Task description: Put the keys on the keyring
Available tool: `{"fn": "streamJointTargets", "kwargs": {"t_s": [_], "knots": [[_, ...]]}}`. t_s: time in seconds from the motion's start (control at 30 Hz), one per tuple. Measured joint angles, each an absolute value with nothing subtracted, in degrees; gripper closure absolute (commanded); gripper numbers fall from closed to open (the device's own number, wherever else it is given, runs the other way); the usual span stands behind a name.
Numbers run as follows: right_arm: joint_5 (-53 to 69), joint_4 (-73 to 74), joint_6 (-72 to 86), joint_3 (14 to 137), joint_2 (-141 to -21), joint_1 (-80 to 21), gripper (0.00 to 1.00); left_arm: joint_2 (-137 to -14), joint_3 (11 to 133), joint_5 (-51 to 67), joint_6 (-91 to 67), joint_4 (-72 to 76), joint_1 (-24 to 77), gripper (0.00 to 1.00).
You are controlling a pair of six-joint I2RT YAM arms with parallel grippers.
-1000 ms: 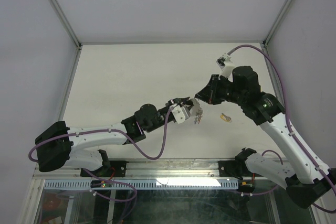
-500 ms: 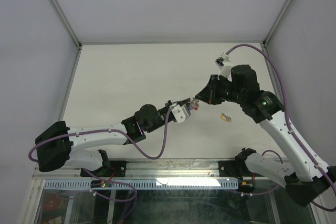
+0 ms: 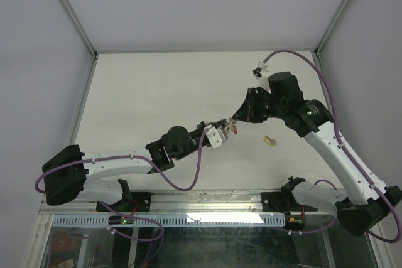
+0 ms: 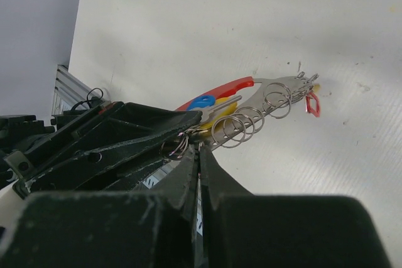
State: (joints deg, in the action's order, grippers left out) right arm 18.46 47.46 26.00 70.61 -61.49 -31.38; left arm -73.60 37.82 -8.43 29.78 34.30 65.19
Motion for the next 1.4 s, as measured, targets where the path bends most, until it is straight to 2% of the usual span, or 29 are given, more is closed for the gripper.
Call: {"fn": "streamJointTargets", "kwargs": {"t_s": [0.67, 1.03, 1.4], "knots": [[20.75, 51.18, 26.72, 70.61, -64.93, -30.28, 1.00, -73.45, 36.01, -8.40, 31.20, 34.30, 65.23, 1.00], [22.94, 49.32, 29.58, 68.31, -64.97, -28.99, 1.00, -73.38, 35.64, -8.43, 31.55, 34.30, 65.23, 0.73], [24.05, 49.17, 31.44, 66.78, -64.97, -28.32, 1.00, -72.95, 35.64, -8.67, 31.79, 36.56, 65.23, 0.70]]}}
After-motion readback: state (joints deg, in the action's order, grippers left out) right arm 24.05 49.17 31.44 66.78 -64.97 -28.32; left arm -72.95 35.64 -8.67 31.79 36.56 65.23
